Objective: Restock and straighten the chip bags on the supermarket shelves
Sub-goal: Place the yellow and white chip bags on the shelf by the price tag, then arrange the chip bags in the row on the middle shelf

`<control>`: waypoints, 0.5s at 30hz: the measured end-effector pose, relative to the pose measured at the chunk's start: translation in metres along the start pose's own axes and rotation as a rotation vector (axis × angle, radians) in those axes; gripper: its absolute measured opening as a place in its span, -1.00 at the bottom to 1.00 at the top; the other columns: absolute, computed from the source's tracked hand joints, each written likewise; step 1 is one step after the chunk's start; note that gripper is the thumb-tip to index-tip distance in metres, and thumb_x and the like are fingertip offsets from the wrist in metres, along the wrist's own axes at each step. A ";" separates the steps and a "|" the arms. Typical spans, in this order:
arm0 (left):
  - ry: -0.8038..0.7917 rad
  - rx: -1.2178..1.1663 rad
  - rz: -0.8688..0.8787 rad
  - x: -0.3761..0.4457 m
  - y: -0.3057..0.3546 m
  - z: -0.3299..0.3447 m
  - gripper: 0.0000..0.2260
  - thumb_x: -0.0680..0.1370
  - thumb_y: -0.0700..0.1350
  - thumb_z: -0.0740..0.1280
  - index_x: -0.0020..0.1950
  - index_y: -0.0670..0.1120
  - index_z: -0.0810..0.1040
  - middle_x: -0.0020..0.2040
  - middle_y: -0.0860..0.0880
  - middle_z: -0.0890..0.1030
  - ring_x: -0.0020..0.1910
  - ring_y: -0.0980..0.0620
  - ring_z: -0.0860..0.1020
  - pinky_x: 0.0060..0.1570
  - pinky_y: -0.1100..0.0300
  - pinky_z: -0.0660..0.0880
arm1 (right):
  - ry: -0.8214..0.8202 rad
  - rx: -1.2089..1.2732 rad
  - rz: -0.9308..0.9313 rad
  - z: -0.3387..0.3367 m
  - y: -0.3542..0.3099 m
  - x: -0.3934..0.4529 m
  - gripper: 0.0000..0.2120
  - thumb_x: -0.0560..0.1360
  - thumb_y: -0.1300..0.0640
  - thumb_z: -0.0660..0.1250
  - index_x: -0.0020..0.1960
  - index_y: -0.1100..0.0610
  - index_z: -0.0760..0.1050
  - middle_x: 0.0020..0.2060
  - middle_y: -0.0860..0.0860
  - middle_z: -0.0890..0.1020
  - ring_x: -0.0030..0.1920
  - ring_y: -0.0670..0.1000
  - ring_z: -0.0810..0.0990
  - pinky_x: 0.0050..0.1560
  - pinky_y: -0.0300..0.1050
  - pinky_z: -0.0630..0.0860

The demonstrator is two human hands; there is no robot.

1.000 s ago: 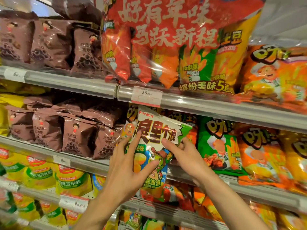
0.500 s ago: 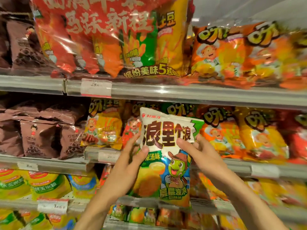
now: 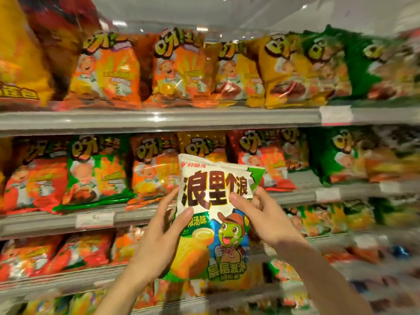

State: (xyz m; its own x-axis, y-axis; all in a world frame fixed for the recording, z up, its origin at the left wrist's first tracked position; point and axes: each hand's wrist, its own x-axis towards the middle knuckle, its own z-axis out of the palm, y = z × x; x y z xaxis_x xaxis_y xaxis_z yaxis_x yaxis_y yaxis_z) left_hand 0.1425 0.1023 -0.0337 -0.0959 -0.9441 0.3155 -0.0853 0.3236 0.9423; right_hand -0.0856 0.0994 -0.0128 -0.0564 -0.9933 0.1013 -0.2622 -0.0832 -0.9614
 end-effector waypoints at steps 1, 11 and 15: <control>-0.016 -0.015 -0.003 0.003 -0.001 0.027 -0.50 0.43 0.25 0.33 0.37 0.37 0.39 0.11 0.54 0.56 0.14 0.55 0.48 -0.06 0.64 0.37 | 0.020 -0.006 -0.003 -0.025 0.007 -0.005 0.17 0.08 -0.64 0.36 0.49 0.02 0.27 -0.09 -0.35 0.60 0.07 -0.31 0.57 0.19 -0.33 0.43; -0.233 -0.181 -0.067 0.039 0.014 0.242 -0.55 0.41 0.13 0.38 0.30 0.29 0.42 -0.08 0.55 0.59 -0.06 0.57 0.54 -0.19 0.62 0.43 | 0.285 0.028 0.182 -0.225 0.058 -0.028 0.37 0.00 -0.61 0.41 0.62 0.01 0.07 0.17 -0.04 0.51 0.33 -0.01 0.50 0.40 0.02 0.40; -0.368 -0.294 -0.159 0.064 0.014 0.314 -0.43 0.37 0.15 0.51 0.35 0.24 0.44 0.15 0.13 0.71 0.11 0.14 0.68 0.09 0.07 0.62 | 0.388 0.045 0.193 -0.289 0.081 -0.021 0.28 0.09 -0.58 0.42 0.62 0.00 0.08 -0.09 -0.20 0.53 0.09 -0.18 0.56 0.12 -0.17 0.42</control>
State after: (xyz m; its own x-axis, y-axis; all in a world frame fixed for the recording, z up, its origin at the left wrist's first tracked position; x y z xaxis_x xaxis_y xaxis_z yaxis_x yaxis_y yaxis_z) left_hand -0.1763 0.0660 -0.0350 -0.4529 -0.8780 0.1548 0.1506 0.0958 0.9839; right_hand -0.3835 0.1373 -0.0188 -0.4602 -0.8878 -0.0008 -0.1693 0.0886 -0.9816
